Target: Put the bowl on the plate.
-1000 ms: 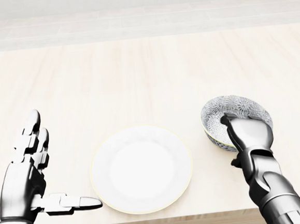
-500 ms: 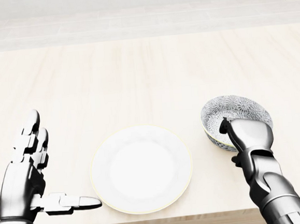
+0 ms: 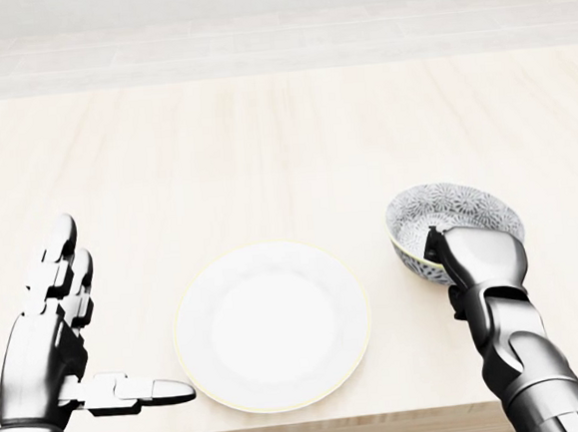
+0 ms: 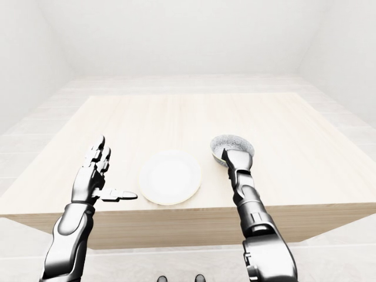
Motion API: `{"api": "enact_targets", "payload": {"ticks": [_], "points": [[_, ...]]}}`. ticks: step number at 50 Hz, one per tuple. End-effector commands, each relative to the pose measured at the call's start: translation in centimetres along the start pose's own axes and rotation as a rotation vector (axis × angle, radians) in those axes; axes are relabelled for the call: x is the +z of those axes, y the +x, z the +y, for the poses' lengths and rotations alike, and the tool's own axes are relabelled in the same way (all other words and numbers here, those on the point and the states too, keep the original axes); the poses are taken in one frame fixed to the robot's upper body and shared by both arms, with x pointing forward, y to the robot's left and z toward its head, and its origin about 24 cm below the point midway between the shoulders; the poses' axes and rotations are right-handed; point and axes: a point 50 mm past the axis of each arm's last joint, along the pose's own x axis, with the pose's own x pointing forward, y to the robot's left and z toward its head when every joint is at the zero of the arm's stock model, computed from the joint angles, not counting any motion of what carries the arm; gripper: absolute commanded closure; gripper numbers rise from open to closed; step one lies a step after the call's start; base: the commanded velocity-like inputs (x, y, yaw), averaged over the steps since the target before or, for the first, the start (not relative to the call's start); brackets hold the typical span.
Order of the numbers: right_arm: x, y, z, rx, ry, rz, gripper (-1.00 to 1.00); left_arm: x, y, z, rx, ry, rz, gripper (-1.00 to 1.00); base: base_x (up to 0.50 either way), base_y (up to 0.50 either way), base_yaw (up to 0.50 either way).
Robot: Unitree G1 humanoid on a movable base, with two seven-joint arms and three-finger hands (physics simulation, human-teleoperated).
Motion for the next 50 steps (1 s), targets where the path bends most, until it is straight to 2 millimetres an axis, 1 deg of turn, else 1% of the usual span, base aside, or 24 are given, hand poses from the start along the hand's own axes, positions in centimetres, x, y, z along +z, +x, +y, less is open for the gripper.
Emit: {"api": "enact_targets", "payload": {"ticks": [1, 9, 19, 34, 46, 50], "points": [[0.0, -0.1, -0.1, -0.011, 0.004, -0.001, 0.56, -0.1, 0.0, 0.0, 0.002, 0.001, 0.003, -1.0, 0.0, 0.0, 0.0], [0.2, -0.1, -0.9, -0.025, 0.0, -0.018, 0.58, -0.2, 0.0, 0.0, 0.002, 0.002, 0.003, -1.0, 0.0, 0.0, 0.0], [0.8, -0.2, -2.6, -0.048, -0.016, -0.056, 0.58, -0.3, 0.1, 0.1, 0.004, 0.001, 0.005, -1.0, 0.0, 0.0, 0.0], [1.3, -0.9, -3.4, -0.069, -0.032, -0.082, 0.58, -0.5, 0.2, 0.1, 0.003, 0.004, 0.01, -1.0, 0.0, 0.0, 0.0], [1.7, -2.0, -4.3, -0.099, -0.037, -0.11, 0.6, -0.5, 0.1, 0.1, 0.002, 0.01, 0.012, -1.0, 0.0, 0.0, 0.0], [2.0, -2.8, -4.7, -0.117, -0.041, -0.126, 0.62, -0.6, 0.2, 0.0, 0.001, 0.012, 0.014, -1.0, 0.0, 0.0, 0.0]]}}
